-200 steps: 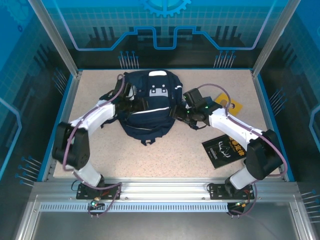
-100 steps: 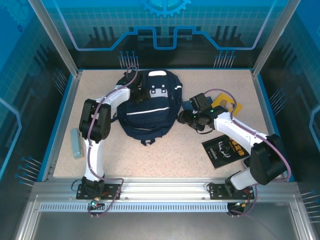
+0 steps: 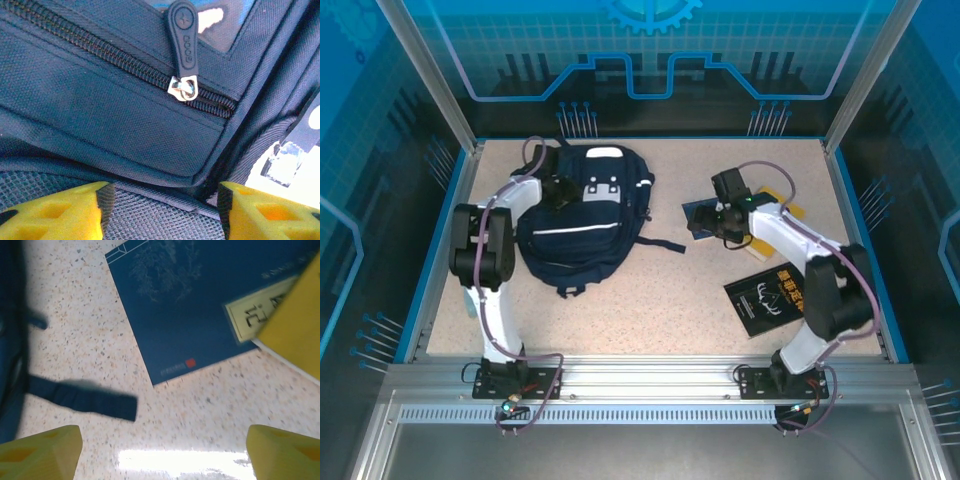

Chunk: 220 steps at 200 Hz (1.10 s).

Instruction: Pack books, pencil case, and school supplies into a backpack

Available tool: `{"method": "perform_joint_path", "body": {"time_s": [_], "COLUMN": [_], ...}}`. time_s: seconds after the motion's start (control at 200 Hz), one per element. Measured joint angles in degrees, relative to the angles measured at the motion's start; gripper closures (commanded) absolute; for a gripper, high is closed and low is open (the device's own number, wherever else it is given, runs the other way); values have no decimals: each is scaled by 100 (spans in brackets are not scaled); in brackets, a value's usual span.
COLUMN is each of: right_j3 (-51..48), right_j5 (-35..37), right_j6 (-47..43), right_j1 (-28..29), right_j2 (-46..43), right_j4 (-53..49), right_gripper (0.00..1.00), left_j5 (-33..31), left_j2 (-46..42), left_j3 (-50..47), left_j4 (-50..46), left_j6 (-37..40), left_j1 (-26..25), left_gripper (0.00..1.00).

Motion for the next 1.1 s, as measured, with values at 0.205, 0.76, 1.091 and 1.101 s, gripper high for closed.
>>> {"method": "perform_joint_path", "body": {"time_s": [0.205,0.76,1.091,1.101], "right_j3": [1137,2811,396,284], "right_j5": [-146,-177,-793,-822], "right_j6": [-48,59,-122,-122], "right_j1": [0,72,841,879], "right_j2": [1276,2907,1309,1226], "right_j4": [42,-518,-22,-15], "right_gripper": [20,26,28,28], "left_j5": [234,942,999,994], "left_j2": [-527,-3211,-4006,-4026], "left_j3": [-439,-2304,-3115,-3121], "left_j4": [-138,70,33,26], "left_j6": [28,466,507,518], "left_j1": [79,-293,-774,-798], "left_gripper": [29,2,1,1]}}
